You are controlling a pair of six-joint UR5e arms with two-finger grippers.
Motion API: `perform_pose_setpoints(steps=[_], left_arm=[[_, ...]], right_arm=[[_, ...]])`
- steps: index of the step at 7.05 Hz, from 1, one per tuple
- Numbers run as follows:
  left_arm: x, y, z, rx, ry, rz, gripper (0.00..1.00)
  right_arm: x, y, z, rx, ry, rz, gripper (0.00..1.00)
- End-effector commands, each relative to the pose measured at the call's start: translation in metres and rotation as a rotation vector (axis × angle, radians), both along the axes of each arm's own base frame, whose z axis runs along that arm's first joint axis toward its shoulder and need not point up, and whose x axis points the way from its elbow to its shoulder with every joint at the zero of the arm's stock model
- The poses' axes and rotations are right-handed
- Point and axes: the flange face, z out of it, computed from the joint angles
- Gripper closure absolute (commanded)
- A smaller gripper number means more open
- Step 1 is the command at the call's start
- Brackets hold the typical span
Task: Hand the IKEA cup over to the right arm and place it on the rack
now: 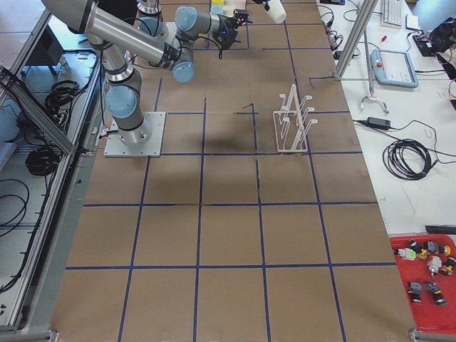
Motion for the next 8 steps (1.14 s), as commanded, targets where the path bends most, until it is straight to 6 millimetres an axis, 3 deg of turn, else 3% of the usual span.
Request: perform_pose_setpoints(steps=[1,2,4,8], left_arm=[[-0.023,0.04,-0.015,-0.095,0.031,-0.078,0.99],[-0.028,0.051,-0.019,-0.13,0.027,-0.085,0.99],[-0.029,0.055,-0.022,-0.137,0.025,-0.086,0.99],[-0.031,0.056,-0.022,-0.136,0.026,-0.092,0.99]], right_arm=[[0.0,-0.001,-0.002,0.005,0.008,-0.006,0.0],[0.012,0.004,-0.006,0.026,0.009,0.024,0.0],[0.024,0.01,-0.005,0.029,0.001,0.049,0.0],[0.058,-0.038,-0.009,0.066,-0.027,0.06,0.0]])
